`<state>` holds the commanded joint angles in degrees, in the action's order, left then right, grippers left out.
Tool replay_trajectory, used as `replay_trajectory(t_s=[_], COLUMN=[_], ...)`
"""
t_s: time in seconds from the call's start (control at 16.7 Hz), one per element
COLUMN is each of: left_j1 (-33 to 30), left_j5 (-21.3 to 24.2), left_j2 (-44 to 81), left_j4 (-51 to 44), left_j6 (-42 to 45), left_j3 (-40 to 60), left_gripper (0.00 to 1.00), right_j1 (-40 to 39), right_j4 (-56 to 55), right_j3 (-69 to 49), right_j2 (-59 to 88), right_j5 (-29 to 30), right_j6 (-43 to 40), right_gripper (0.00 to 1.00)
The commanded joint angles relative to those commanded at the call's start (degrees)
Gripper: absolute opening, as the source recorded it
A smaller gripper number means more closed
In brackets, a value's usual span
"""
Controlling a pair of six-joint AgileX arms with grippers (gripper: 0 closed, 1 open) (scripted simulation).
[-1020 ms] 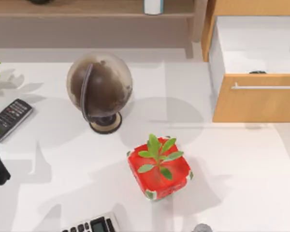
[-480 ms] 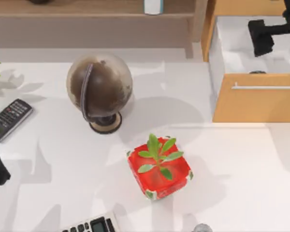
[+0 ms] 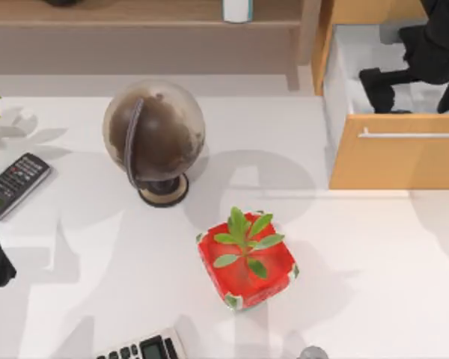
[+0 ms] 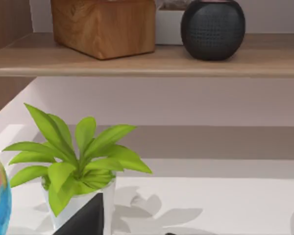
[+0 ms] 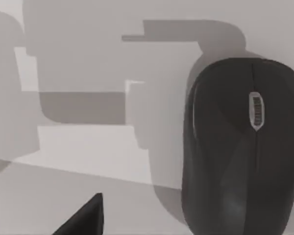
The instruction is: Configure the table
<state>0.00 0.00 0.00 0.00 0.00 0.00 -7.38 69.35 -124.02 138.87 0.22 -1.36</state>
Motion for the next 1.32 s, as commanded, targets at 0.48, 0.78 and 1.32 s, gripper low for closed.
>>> replay_trajectory(t_s=[0.48, 0.78, 1.32], left_j1=[0.00, 0.00, 0.00], left_j5=[0.00, 0.00, 0.00], left_j2=[0.00, 0.00, 0.00], left_j4=[0.00, 0.00, 0.00], left_j6=[0.00, 0.00, 0.00], left_j3=[0.00, 0.00, 0.00], left_gripper=[1.00, 1.00, 1.00], right_j1=[-0.23, -0.26, -0.03], right_j4=[-0.69, -3.44, -5.43], right_j3=[0.80, 3.10, 3.77], right_j2=[0.11, 0.59, 1.75], right_j5=[0.00, 0.07, 0.05], right_j6=[0.06, 0.11, 0.04], right_gripper=[1.00, 1.00, 0.92])
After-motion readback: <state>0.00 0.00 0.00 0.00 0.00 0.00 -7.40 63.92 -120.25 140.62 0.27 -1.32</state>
